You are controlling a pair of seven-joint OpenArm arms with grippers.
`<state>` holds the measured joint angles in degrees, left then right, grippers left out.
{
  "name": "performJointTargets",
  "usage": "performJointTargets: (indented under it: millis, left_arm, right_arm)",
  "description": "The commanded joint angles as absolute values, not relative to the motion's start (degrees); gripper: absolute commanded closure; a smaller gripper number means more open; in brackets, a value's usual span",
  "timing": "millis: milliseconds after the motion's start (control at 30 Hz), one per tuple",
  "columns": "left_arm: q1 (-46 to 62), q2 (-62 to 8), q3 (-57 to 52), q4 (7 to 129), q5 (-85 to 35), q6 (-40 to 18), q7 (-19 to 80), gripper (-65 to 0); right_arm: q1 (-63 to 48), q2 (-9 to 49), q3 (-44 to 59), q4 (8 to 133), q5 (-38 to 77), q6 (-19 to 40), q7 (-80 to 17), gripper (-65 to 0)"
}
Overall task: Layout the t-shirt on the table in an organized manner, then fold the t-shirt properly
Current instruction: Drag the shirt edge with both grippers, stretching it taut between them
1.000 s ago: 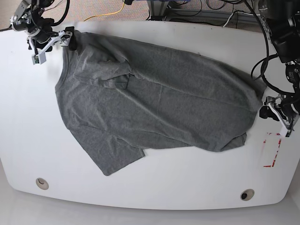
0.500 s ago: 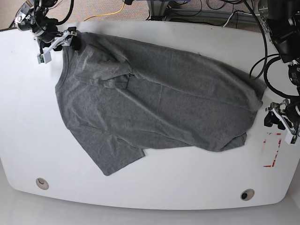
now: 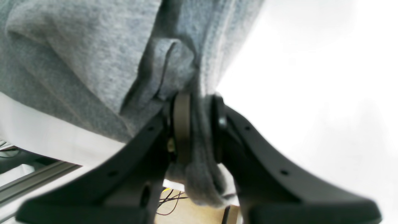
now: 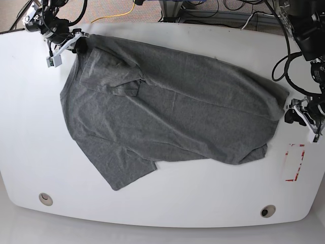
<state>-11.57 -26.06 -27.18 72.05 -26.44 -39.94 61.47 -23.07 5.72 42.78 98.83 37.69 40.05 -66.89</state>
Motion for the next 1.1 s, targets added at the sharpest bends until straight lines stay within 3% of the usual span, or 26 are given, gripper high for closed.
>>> performJointTargets:
  millis: [0,633,1067]
  left_arm:
    - [-12.00,-27.38,-27.38,70.99,-27.12,-40.00,60.53,-35.0]
    - [-9.27,-27.38,-18.68,66.07,-24.92,-40.00,55.43,-35.0]
    - [-8.75,-27.21,-18.59,62.73,-19.91,-40.00,55.16,-34.3]
  right_arm:
    - [-23.25,6.55,42.07,99.30,37.67,40.00,-67.47,-9.4]
    - [-23.25,6.46,41.45,99.38,37.76,40.00,-67.47,-9.4]
    - [-23.25,6.55,41.80,102.20,37.76,40.00,-67.47,-8.9]
